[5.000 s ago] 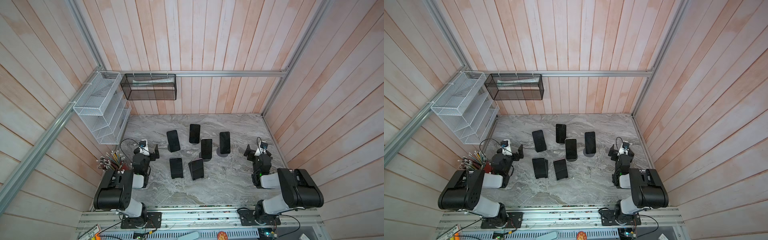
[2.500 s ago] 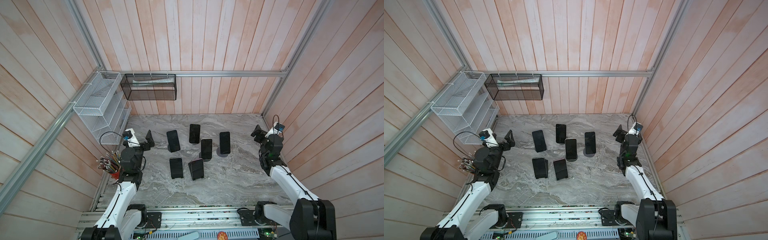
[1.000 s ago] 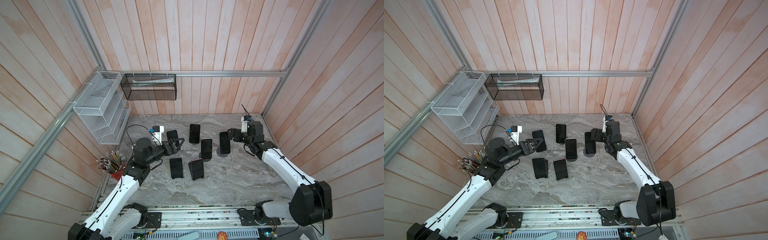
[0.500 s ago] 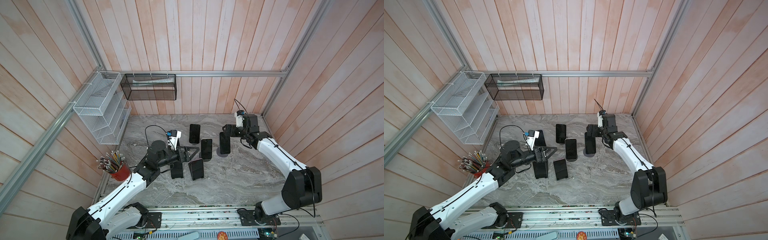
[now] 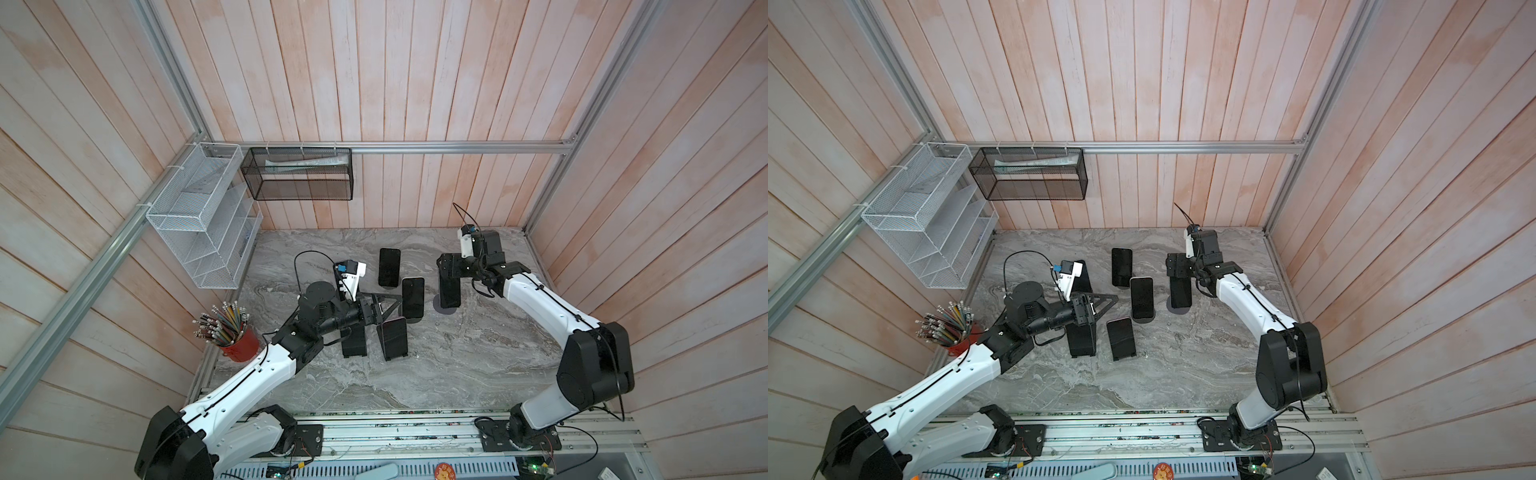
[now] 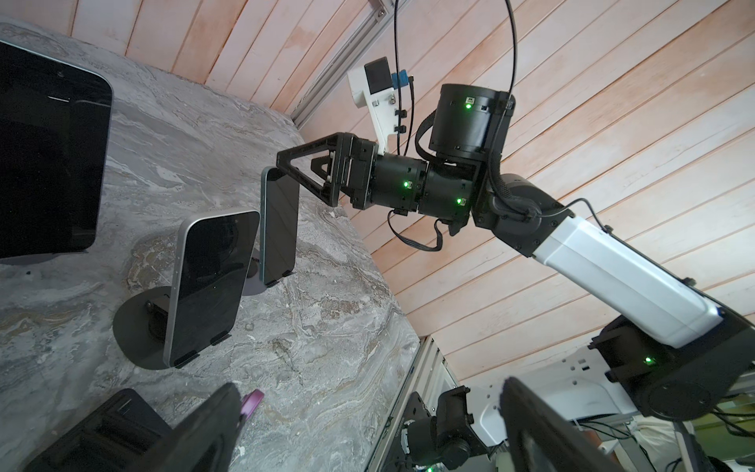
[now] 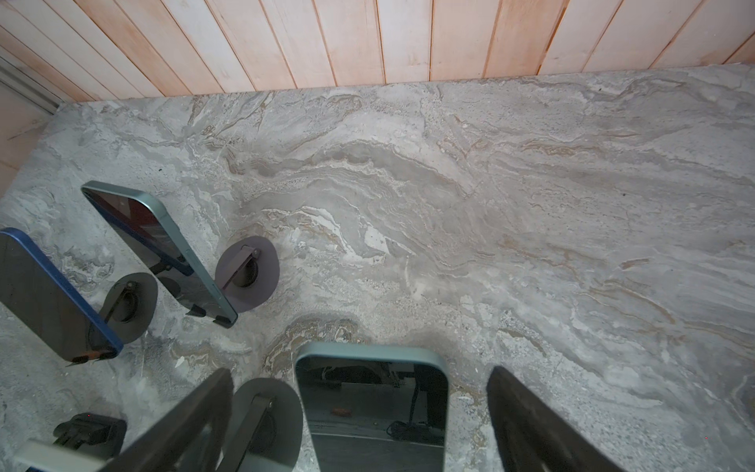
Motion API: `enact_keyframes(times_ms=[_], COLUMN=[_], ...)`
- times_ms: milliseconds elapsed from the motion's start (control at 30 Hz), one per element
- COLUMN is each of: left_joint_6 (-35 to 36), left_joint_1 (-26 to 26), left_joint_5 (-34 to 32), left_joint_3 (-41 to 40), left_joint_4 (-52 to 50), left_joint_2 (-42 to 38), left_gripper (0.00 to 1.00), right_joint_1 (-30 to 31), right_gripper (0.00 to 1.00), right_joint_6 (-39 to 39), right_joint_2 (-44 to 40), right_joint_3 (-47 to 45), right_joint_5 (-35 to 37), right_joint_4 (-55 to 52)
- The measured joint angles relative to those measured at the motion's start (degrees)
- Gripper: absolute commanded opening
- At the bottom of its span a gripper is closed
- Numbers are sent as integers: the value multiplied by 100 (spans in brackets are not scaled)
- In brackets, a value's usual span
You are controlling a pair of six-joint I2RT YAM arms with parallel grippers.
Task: Remove the phone from the phone stand
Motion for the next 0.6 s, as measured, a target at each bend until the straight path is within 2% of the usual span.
enact_keyframes(times_ms=[600], left_joint_6=[-42], left_joint_1=[-4], left_joint_5=[-22], left_joint_3=[-63], left_joint_4=[33], left_joint_2=[92], left_gripper=[100], right_joint_1=[50], right_gripper=[98], right_joint_6=[-155], right_joint_2=[214], right_joint_3=[79], right_joint_5=[221], right_joint_4=[-46])
